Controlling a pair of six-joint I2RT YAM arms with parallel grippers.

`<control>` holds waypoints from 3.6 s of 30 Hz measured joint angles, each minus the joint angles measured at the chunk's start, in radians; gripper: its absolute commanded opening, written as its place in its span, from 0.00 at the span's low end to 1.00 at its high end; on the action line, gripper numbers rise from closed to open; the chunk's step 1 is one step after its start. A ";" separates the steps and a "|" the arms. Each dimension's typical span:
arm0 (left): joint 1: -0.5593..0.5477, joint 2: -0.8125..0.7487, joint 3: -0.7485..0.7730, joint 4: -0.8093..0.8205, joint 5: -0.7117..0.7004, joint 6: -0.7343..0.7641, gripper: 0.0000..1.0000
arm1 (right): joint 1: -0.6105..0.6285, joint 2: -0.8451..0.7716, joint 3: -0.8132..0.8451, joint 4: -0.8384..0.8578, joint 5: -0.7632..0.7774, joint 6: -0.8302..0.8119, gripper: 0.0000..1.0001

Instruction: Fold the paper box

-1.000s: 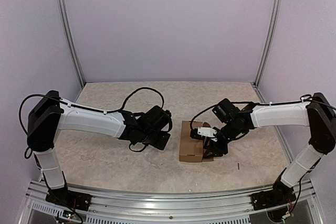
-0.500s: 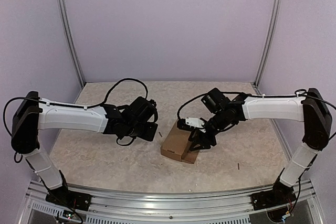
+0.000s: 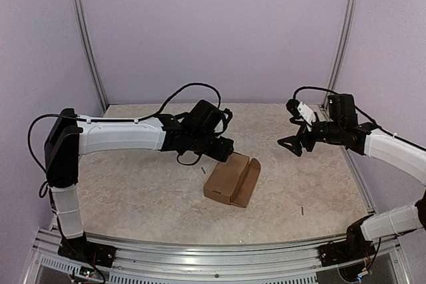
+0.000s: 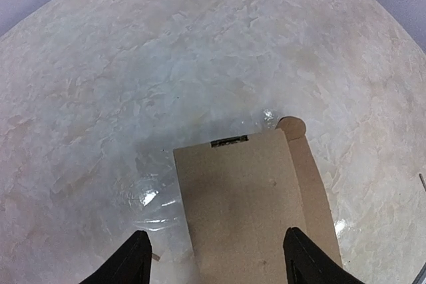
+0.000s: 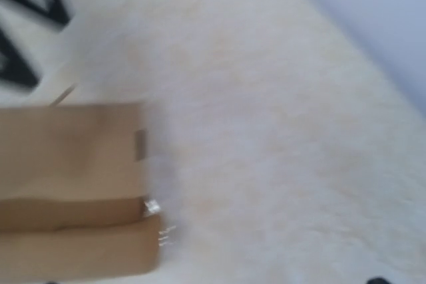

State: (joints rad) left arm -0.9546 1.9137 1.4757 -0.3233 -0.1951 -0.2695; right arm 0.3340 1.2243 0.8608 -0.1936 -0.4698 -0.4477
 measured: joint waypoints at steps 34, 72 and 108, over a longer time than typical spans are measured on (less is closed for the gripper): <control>-0.114 0.150 -0.008 0.003 -0.034 0.154 0.63 | -0.043 0.184 -0.020 0.023 -0.017 -0.016 0.87; -0.045 -0.235 -0.446 0.053 0.149 0.087 0.59 | 0.413 0.397 -0.055 0.047 0.033 0.113 0.46; -0.078 -0.275 -0.530 0.114 0.034 0.020 0.50 | 0.477 0.492 -0.031 0.118 0.024 0.120 0.10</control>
State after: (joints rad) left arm -1.0328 1.6386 0.9459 -0.2096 -0.1612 -0.2493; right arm 0.8108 1.7168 0.8303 -0.0753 -0.4458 -0.3275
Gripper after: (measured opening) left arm 0.508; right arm 0.145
